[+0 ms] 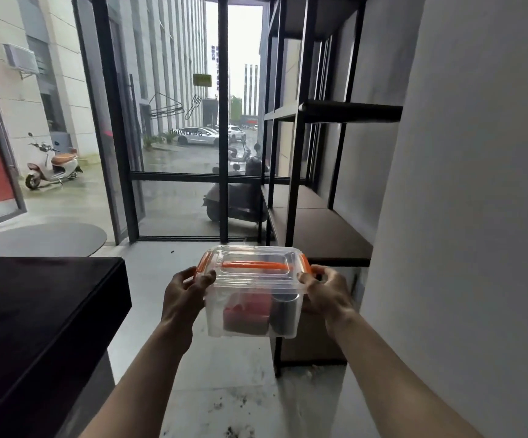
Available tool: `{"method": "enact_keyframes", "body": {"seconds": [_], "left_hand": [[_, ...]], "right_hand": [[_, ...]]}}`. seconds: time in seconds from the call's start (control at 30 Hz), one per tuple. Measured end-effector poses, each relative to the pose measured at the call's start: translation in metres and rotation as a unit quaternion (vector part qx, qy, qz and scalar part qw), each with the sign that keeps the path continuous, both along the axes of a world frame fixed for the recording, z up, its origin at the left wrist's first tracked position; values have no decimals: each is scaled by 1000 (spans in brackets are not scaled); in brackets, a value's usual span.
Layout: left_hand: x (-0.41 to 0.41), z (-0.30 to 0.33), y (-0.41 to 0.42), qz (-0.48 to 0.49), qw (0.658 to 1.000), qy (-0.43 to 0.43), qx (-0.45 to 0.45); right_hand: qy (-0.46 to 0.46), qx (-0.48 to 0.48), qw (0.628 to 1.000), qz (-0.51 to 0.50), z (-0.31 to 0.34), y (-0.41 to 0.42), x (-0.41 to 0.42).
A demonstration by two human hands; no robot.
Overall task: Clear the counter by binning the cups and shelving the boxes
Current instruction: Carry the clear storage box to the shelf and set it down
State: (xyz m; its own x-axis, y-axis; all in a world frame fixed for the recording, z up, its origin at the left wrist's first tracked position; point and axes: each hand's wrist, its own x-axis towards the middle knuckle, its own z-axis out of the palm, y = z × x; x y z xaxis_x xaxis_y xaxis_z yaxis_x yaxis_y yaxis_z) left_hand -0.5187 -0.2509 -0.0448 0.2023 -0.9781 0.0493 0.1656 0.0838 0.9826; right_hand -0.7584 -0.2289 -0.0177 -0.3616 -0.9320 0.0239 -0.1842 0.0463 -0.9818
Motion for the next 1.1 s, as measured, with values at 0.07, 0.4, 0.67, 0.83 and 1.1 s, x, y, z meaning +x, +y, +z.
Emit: {"method": "enact_keyframes", "body": {"seconds": [0.07, 0.4, 0.67, 0.83, 1.1], "left_hand": [[0, -1, -48, 4, 1000, 0, 4], [6, 16, -257, 27, 1000, 0, 8], [17, 2, -431, 44, 999, -8, 9], [24, -4, -571, 52, 998, -19, 12], [39, 5, -766, 68, 997, -14, 31]], "right_hand": [[-5, 12, 1000, 3, 2, -50, 0], [-27, 5, 999, 31, 18, -271, 7], [-13, 10, 999, 38, -5, -458, 20], [-16, 23, 999, 38, -17, -617, 29], [-43, 32, 997, 56, -7, -830, 43]]}}
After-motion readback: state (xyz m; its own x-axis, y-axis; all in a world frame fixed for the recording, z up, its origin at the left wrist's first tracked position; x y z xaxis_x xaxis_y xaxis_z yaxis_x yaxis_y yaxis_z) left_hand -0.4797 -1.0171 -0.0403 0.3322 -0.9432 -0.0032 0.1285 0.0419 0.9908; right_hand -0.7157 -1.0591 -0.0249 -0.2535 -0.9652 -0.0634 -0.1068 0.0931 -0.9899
